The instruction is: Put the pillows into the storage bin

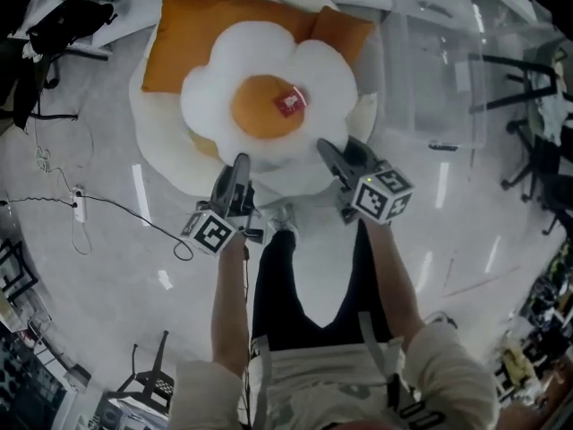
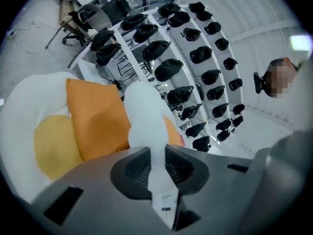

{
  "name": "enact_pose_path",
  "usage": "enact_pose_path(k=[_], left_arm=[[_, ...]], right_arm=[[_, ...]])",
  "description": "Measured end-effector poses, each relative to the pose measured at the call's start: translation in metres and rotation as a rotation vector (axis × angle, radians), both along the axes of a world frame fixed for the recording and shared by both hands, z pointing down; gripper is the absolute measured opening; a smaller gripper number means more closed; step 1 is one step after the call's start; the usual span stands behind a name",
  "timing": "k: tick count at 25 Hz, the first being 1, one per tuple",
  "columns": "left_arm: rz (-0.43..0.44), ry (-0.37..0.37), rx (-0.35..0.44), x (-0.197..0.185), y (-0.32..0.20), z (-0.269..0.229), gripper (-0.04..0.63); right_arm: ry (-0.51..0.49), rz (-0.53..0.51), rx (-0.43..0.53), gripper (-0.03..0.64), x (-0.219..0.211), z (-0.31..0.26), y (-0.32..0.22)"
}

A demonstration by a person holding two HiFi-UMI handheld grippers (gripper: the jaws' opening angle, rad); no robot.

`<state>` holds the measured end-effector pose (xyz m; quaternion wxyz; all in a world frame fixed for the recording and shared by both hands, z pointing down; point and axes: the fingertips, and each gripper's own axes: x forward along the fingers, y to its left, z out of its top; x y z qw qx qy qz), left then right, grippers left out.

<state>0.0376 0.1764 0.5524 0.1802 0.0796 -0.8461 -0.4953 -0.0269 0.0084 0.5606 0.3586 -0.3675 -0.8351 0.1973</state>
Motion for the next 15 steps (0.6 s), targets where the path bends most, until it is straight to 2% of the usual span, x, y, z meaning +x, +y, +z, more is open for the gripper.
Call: enact_pose_path(k=[5,8,12,15], left_arm=[[0.148,-0.065,-0.118,-0.065,-0.106,-0.028,0.069],[0.176,-0.086,-0.1,-0.111,-0.196,-0.03,0.069],[0.224,-0.07,-0.05,-0.165,-0.336,-0.016,0.069],[0.25,-0.064,-0.03,-0.196,-0.419,-0.011,0.069]], right_arm=[[-0.012,0.143,-0.022,0.132,-0.046,-0.012,-0.11],[-0.026,0.203,0.003,0.132,-0.082,-0.017,-0.203],[-0.033,0.288,0.069,0.132,-0.121,-0.011,-0.345],[-0.025,0.343,0.097,0.133,-0.143,-0.006,-0.43]])
